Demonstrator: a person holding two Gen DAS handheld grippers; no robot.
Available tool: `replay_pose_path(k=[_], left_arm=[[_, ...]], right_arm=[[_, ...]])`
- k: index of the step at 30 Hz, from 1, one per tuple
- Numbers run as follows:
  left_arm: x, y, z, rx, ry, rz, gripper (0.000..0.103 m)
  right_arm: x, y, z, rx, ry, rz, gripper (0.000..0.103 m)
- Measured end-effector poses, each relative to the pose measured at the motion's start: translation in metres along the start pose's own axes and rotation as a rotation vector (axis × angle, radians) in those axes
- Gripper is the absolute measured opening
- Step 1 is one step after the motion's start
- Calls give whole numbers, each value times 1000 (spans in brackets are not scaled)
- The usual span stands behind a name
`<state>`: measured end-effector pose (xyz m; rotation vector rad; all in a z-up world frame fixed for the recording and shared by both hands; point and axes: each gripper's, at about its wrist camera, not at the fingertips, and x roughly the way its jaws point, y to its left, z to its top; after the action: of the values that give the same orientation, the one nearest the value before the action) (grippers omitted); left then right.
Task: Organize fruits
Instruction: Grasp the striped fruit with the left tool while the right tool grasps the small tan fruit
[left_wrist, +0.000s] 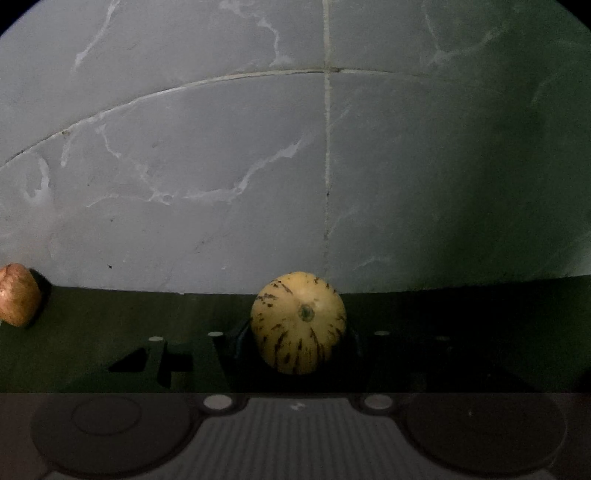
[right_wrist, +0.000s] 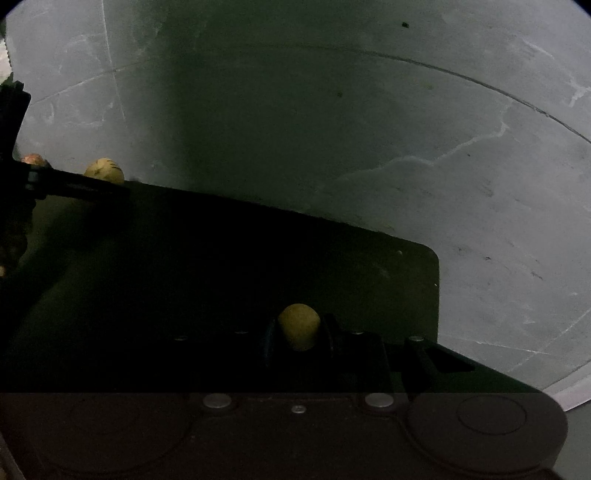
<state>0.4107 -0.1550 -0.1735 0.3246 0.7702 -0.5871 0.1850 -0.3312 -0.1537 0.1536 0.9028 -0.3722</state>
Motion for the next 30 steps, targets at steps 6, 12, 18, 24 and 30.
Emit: replay_pose_path(k=[6,12,18,24,30], left_arm=[[-8,-10,-8,8,5,-17,52],[-32,-26,-19,-28,10,-14,52],[-68,-39,-24,-71,0,8,52],[-107,-36,-24,-106,-37,43,52],[-159,-36,-22,-156,-96,96,52]], right_arm=[[1,10,9,-8,-15,36,28],[-6,21,19,-21,-41,88,28],[-26,30,32,-44,-83,143,28],[-57,38,48,-90,-144,219,28],[-91,48,60,-149,-207,304,28]])
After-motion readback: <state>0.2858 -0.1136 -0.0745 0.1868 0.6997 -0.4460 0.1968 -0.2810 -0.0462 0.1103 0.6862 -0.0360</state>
